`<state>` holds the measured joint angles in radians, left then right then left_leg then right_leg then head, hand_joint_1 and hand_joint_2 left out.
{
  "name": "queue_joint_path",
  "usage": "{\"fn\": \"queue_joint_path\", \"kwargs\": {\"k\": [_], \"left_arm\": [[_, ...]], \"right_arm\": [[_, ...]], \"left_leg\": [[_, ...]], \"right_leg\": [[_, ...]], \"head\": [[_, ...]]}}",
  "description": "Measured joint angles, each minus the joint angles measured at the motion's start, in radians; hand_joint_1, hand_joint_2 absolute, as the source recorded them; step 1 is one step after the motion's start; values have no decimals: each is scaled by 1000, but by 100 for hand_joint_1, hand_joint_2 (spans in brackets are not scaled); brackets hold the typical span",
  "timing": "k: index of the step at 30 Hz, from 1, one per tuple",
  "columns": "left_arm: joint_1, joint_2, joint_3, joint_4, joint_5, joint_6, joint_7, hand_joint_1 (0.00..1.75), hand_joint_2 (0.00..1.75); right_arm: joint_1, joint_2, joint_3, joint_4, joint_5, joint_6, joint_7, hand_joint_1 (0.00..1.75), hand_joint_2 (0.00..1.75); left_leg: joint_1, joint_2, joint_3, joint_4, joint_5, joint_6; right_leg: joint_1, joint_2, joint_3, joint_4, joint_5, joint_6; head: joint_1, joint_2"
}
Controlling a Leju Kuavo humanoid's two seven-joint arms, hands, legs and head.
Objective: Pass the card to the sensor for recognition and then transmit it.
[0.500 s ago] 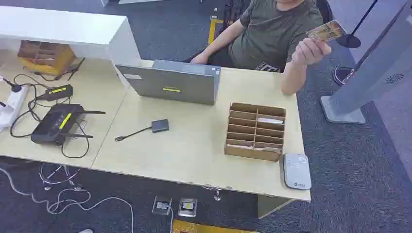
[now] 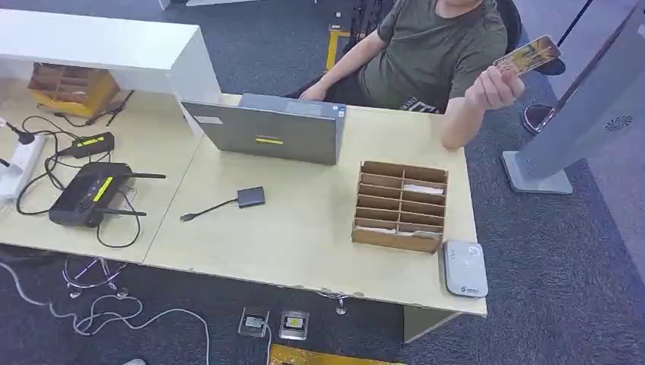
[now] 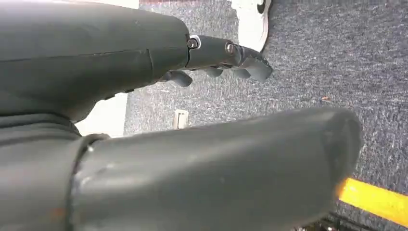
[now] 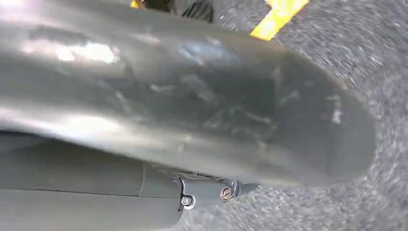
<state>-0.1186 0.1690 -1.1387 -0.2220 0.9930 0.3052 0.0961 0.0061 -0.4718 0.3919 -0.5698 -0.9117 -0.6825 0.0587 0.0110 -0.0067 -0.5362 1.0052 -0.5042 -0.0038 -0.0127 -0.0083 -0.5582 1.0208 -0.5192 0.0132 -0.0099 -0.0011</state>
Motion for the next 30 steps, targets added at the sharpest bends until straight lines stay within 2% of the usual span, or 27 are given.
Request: {"fn": "queue_joint_path", "kwargs": {"k": [4,9,12,14,21,22,25,30], "left_arm": [[0,8,0,0,6,3,-10,0,0],[0,14,1,0,9,7,-15,0,0],[1,18,8,0,14,6,-18,0,0],[1,19,14,0,16,6,-18,0,0],[2,22,25,0,18,2,-18,0,0],[2,22,25,0,18,3,-18,0,0],[2,22,25,0,18,0,-20,0,0],[2,22,25,0,18,-4,-23,0,0]], "right_arm": [[71,-72,-152,-106,51,-5,20,0,0],[111,-106,-439,-281,307,-5,120,0,0],[98,-122,-586,-392,471,-5,187,0,0],[79,-130,-675,-455,529,-5,204,0,0],[25,-168,-883,-658,729,-5,235,0,0],[18,-171,-905,-685,756,-5,241,0,175],[-7,-192,-951,-775,866,-5,265,0,175],[-70,-242,-959,-947,1105,-5,379,0,175]], "left_leg": [[0,0,-1,0,0,0],[0,0,-1,0,0,0],[-1,0,-1,0,1,1],[-1,0,1,0,2,1],[-1,-2,0,0,2,1],[-1,-1,0,0,2,1],[-2,-1,0,0,2,1],[-2,-1,0,0,2,1]], "right_leg": [[0,0,0,0,0,0],[0,0,1,0,1,1],[-1,-1,1,0,1,1],[-1,-1,1,0,1,1],[-2,-2,0,0,1,1],[-2,-2,0,0,1,1],[-2,-2,0,0,1,1],[-2,-1,0,0,1,2]], "head": [[0,0],[0,0],[1,0],[1,0],[0,0],[0,0],[0,0],[1,0]]}}
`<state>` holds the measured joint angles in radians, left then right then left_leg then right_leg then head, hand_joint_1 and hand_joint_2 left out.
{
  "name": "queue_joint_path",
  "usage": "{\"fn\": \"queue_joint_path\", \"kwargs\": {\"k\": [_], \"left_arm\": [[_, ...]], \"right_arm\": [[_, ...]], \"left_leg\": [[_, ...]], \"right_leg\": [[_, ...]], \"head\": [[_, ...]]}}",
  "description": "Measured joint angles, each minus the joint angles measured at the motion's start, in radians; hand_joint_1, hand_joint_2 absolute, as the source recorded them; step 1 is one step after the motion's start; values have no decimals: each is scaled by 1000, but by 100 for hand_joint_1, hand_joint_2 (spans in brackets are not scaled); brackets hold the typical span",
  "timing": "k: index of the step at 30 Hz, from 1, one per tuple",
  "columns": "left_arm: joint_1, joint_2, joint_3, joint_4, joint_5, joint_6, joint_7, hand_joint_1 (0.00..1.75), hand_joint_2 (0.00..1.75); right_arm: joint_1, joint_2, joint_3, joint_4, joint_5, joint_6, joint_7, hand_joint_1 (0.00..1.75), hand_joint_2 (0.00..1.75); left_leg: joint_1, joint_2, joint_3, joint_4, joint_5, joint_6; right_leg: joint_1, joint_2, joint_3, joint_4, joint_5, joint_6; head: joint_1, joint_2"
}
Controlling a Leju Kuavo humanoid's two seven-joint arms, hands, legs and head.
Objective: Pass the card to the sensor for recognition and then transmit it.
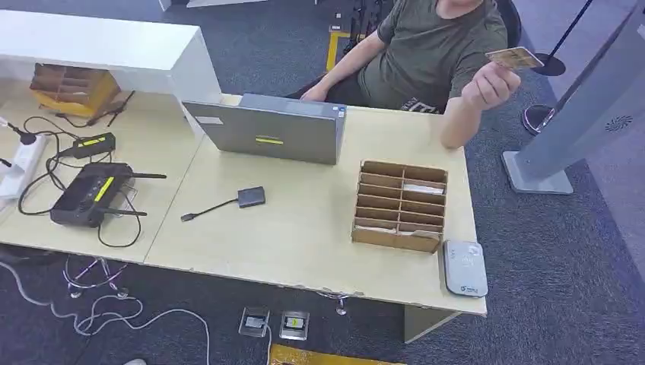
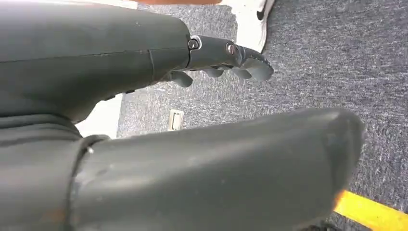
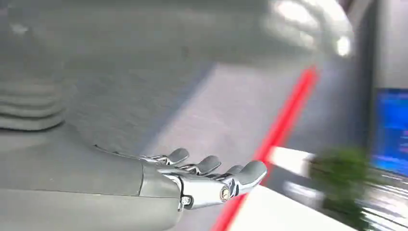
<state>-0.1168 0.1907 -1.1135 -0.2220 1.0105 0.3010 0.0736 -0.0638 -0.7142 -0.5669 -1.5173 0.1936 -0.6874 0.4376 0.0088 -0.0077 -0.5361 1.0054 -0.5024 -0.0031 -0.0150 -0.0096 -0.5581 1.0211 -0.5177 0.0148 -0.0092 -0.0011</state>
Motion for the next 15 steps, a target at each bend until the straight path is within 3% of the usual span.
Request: {"fn": "queue_joint_path", "kwargs": {"k": [5,9,15], "left_arm": [[0,-2,0,0,0,-13,-2,0,0],[0,-4,0,0,-9,-8,-2,0,0],[-3,-7,0,0,-13,-7,-8,0,0]], "right_arm": [[-41,-25,3,-144,66,0,36,0,175],[-64,-52,23,-246,213,14,118,0,175],[-214,-111,174,-411,396,159,151,0,175]], "left_leg": [[0,-1,0,0,0,0],[-1,0,-2,0,0,0],[0,0,-1,0,0,0]], "right_leg": [[0,-1,0,0,0,0],[-1,-1,0,0,0,0],[0,-1,0,0,0,0]], "head": [[-1,0],[-1,0],[0,0]]}}
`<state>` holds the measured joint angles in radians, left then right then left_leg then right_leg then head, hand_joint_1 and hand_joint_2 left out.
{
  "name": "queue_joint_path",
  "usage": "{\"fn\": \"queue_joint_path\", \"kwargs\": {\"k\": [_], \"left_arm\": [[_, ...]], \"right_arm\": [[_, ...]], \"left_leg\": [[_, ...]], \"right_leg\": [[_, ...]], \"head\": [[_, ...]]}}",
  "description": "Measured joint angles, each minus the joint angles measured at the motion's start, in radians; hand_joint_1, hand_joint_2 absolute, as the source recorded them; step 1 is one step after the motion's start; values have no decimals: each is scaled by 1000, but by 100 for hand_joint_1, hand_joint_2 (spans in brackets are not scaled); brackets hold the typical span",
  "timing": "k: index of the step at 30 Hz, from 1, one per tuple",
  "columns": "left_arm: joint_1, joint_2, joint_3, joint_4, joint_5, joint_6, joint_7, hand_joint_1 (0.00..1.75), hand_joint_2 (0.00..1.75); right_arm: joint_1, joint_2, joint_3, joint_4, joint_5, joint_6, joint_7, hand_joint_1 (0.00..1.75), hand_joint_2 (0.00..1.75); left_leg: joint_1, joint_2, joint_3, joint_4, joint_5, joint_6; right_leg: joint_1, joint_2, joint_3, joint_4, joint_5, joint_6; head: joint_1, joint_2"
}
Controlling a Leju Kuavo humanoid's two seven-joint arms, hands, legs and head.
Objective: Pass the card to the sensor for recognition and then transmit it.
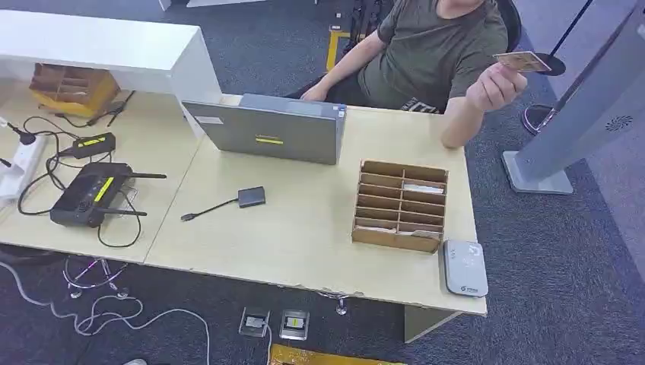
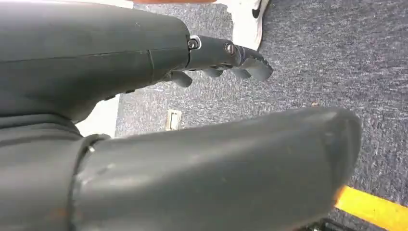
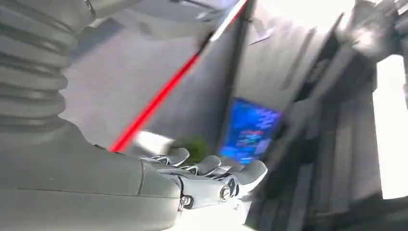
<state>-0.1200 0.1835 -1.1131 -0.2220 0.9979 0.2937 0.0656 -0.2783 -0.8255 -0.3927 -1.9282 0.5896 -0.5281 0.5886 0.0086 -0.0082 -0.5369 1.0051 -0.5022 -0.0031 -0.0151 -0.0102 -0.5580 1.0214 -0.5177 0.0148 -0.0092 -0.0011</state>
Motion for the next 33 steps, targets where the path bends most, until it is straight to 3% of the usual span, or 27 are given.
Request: {"fn": "queue_joint_path", "kwargs": {"k": [5,8,12,17,24,33], "left_arm": [[-1,-3,0,0,-8,-6,0,0,0],[-6,-5,0,0,-11,-12,0,0,0],[-17,-10,0,0,-11,-18,0,0,0],[-26,-14,0,0,-13,-23,2,0,0],[-32,-21,0,0,-16,-21,3,0,0],[-32,-27,0,0,-18,-23,3,0,0]], "right_arm": [[-127,-16,145,-78,125,155,2,0,175],[-211,-22,257,-95,234,280,2,0,175],[-334,-18,418,-91,309,386,-8,0,175],[-441,6,592,-49,350,452,-37,0,175],[-526,59,771,41,341,552,-75,0,175],[-558,129,894,185,194,581,-91,0,175]], "left_leg": [[0,-1,-1,0,1,0],[0,-1,-1,0,1,0],[0,-2,-1,0,1,0],[1,-3,-1,0,2,0],[1,-4,-2,0,2,0],[1,-5,-2,0,2,0]], "right_leg": [[0,-1,1,0,0,0],[0,-1,1,0,0,0],[0,-2,1,0,0,0],[1,-3,0,0,0,0],[1,-4,0,0,0,0],[1,-5,0,0,0,0]], "head": [[0,0],[0,0],[-1,0],[-1,0],[-1,0],[0,0]]}}
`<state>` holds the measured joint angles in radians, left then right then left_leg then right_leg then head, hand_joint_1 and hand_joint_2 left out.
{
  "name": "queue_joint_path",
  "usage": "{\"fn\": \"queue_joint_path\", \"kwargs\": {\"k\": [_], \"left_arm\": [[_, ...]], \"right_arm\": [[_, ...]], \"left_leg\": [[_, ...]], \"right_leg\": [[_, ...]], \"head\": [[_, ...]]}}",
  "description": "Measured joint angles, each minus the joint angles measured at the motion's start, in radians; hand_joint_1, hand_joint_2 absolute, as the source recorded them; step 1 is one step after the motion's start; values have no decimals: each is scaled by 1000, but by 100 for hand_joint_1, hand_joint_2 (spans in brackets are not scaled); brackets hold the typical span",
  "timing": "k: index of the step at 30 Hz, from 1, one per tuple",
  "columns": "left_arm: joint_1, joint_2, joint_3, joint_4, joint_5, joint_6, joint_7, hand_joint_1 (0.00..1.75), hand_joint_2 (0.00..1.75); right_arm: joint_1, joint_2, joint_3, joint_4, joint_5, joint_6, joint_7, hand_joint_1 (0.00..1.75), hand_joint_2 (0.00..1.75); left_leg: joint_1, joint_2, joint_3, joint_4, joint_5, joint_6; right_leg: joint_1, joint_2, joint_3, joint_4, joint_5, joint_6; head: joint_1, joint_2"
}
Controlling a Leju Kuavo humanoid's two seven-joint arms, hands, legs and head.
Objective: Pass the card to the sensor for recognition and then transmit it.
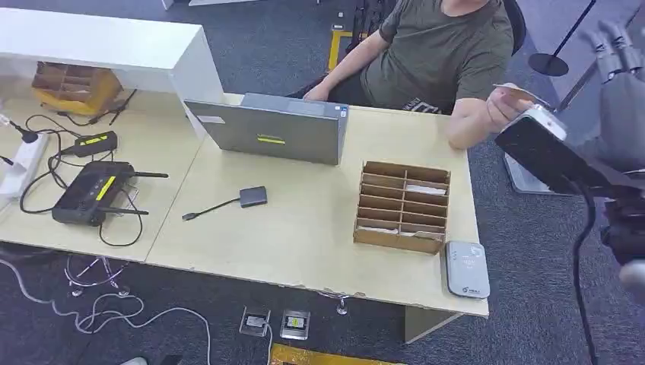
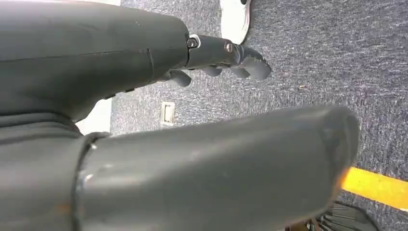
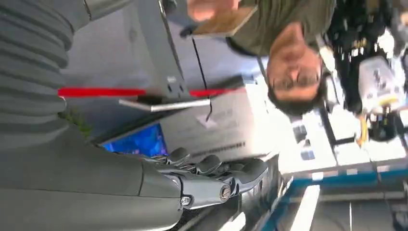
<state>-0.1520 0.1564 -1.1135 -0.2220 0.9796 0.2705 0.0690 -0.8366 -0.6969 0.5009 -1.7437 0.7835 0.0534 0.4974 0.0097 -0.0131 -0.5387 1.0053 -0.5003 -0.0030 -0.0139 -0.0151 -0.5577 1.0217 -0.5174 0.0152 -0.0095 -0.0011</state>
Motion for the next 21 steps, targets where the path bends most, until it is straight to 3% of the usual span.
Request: {"fn": "queue_joint_path", "kwargs": {"k": [7,21], "left_arm": [[0,-1,0,0,-4,-2,0,0,0],[1,0,-3,0,-15,-1,5,0,0]], "right_arm": [[-2,29,53,93,-112,3,0,0,175],[-1,39,117,172,-158,-6,9,0,175]], "left_leg": [[0,0,0,0,0,0],[0,0,1,0,0,0]], "right_leg": [[0,0,0,0,0,0],[0,0,0,0,0,0]], "head": [[0,0],[0,0]]}}
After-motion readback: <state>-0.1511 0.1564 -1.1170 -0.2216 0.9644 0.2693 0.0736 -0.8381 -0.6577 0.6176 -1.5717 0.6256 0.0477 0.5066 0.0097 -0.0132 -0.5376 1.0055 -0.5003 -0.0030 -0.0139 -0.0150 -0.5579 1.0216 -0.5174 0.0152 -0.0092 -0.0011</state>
